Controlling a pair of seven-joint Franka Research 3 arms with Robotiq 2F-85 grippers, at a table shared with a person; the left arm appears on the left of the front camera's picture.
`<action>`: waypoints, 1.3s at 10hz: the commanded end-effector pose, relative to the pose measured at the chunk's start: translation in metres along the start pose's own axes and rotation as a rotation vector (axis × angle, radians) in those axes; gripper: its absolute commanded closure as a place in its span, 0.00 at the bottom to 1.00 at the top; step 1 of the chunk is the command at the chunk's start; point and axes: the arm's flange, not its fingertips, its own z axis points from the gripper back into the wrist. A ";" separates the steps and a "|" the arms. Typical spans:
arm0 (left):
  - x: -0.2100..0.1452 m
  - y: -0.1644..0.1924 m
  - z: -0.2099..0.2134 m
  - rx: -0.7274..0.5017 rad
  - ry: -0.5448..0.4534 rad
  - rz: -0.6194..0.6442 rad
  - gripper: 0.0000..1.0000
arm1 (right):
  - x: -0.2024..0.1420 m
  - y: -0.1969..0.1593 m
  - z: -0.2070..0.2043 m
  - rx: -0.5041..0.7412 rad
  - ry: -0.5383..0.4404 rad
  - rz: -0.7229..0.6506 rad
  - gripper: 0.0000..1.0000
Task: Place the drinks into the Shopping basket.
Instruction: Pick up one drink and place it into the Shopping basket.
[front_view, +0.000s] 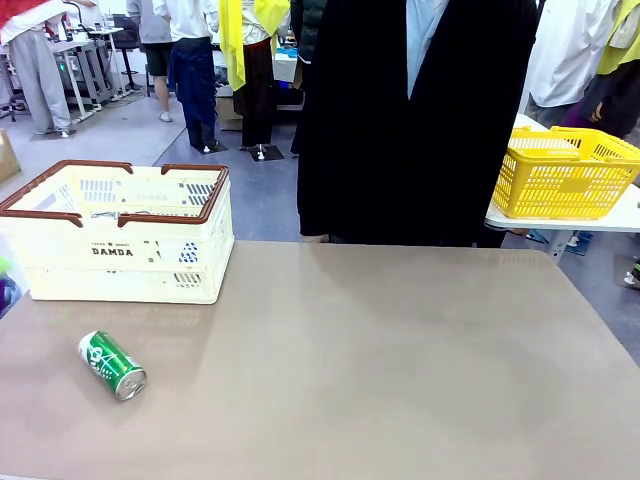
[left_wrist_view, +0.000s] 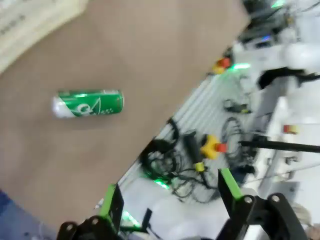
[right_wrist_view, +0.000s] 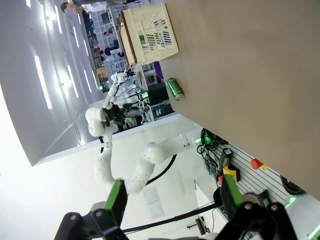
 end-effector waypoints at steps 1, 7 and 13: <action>0.007 -0.017 -0.081 0.169 0.041 0.116 0.00 | -0.003 0.003 0.002 -0.008 0.012 -0.012 0.00; 0.082 -0.025 -0.112 0.289 -0.094 0.328 0.00 | -0.003 0.003 0.002 -0.008 0.012 -0.012 0.00; 0.084 -0.023 -0.116 0.311 -0.091 0.342 0.00 | -0.003 0.003 0.002 -0.008 0.012 -0.012 0.00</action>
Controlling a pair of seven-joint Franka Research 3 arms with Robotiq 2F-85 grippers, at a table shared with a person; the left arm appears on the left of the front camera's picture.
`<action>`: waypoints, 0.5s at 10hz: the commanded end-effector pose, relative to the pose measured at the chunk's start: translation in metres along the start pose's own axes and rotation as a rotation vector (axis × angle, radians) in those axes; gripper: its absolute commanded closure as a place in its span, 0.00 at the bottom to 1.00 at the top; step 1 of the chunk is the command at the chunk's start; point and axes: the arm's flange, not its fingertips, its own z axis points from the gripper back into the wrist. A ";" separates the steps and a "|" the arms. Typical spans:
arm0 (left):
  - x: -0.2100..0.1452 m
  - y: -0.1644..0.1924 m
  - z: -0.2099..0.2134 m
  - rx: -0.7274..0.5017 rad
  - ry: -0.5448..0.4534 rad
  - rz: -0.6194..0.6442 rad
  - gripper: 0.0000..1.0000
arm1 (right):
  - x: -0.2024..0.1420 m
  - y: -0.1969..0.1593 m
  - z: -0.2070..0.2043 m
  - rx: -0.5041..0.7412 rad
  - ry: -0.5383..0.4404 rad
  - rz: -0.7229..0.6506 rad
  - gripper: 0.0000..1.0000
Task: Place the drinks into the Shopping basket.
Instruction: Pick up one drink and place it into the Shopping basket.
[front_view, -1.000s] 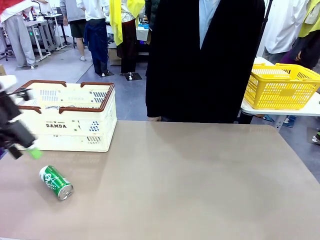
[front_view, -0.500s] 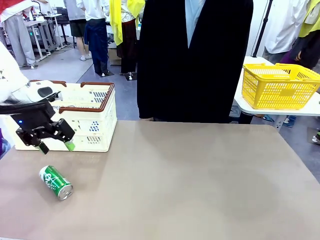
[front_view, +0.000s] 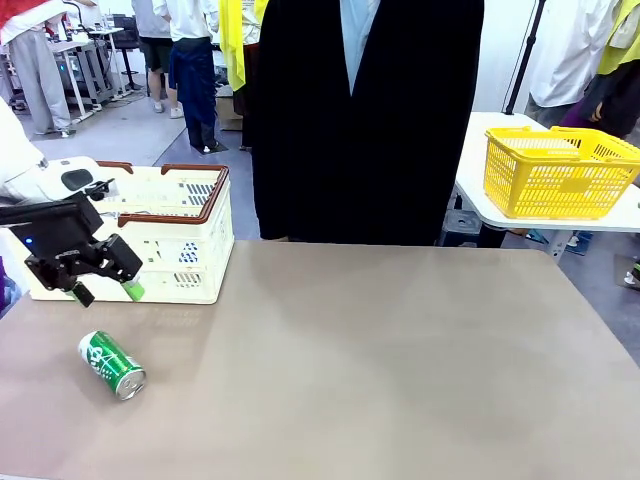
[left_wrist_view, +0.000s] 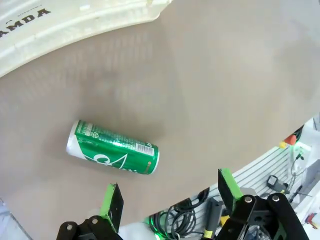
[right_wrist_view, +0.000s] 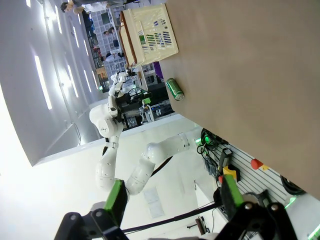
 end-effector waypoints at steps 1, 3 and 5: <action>0.001 0.003 0.000 -0.018 0.047 -0.078 0.00 | -0.003 0.003 0.002 -0.008 0.012 -0.012 0.00; -0.007 0.004 -0.005 0.094 0.083 -0.508 0.00 | -0.003 0.003 0.002 -0.008 0.012 -0.012 0.00; -0.017 0.011 -0.002 0.000 0.190 -1.091 0.00 | -0.003 0.003 0.002 -0.008 0.012 -0.012 0.00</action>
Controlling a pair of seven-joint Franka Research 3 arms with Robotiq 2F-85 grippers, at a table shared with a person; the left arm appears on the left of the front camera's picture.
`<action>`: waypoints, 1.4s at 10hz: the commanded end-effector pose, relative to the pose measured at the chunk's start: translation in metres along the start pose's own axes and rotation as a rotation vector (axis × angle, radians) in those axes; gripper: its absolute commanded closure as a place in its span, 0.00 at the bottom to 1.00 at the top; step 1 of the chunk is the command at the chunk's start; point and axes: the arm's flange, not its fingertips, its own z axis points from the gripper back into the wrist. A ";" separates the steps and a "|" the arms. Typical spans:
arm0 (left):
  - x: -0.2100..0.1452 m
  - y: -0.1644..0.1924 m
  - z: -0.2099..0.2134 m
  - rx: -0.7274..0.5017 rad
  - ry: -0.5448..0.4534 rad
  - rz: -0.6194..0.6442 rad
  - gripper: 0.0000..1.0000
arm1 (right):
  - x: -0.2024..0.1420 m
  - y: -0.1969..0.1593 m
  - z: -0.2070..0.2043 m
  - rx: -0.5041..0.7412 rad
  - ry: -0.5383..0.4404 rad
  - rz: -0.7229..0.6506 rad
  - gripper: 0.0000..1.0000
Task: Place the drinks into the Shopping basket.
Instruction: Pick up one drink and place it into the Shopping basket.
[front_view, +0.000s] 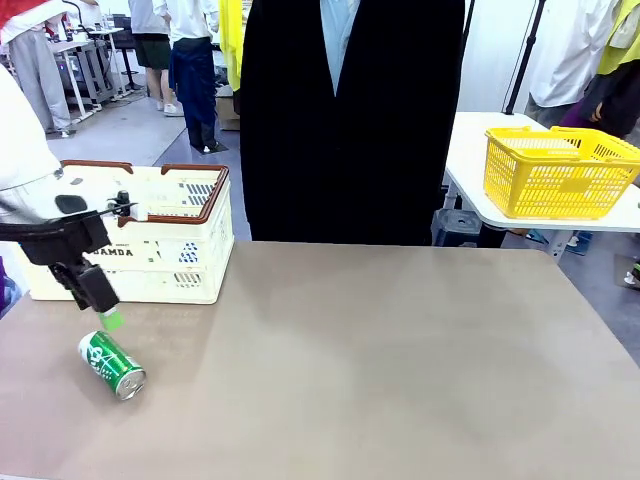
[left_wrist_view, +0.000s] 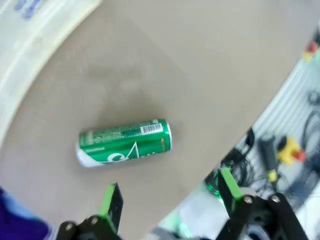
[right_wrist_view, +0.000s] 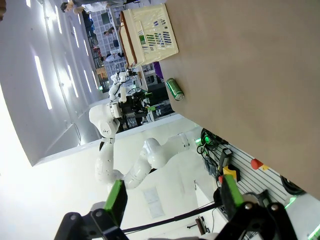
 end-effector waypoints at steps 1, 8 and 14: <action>-0.024 0.006 0.002 -0.063 -0.048 -0.640 0.00 | -0.003 0.003 0.002 -0.008 0.012 -0.012 0.00; -0.041 0.001 0.005 -0.154 0.106 -0.991 0.00 | -0.003 0.003 0.002 -0.008 0.012 -0.012 0.00; -0.023 0.010 -0.037 0.044 -0.101 -1.150 0.00 | -0.003 0.003 0.002 -0.008 0.012 -0.012 0.00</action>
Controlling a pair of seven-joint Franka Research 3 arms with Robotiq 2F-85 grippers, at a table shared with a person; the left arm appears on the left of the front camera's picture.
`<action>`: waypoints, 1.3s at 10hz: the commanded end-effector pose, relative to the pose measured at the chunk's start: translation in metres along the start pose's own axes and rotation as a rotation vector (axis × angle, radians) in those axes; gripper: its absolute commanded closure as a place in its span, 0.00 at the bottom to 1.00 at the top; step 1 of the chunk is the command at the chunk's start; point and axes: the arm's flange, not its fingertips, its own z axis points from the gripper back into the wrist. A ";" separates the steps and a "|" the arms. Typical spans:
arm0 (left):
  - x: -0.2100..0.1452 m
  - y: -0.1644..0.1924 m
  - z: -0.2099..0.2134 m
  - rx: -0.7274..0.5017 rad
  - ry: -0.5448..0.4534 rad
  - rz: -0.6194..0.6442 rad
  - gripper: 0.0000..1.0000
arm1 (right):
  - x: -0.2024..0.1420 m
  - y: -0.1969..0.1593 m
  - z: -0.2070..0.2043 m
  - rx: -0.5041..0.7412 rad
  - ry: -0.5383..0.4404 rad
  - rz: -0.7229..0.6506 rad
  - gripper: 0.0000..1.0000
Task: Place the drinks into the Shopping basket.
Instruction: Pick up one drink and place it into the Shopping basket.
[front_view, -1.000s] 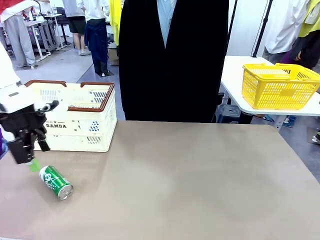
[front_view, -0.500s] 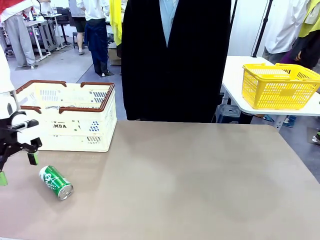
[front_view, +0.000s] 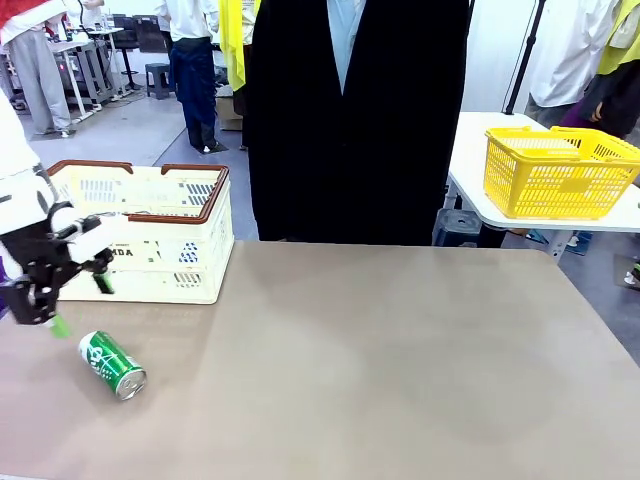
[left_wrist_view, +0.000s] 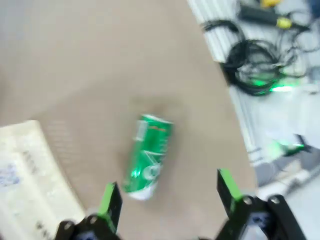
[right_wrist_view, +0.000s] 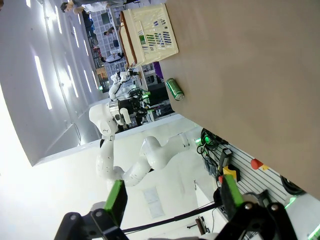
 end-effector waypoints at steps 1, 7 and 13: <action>-0.001 -0.012 -0.053 0.076 -0.019 -0.105 0.00 | -0.003 0.003 0.002 -0.008 0.012 -0.012 0.00; -0.001 -0.020 -0.108 -0.111 0.156 -0.224 0.00 | -0.003 0.003 0.002 -0.008 0.012 -0.012 0.00; 0.004 0.038 -0.088 -0.141 0.163 -0.290 0.00 | -0.003 0.003 0.002 -0.008 0.012 -0.012 0.00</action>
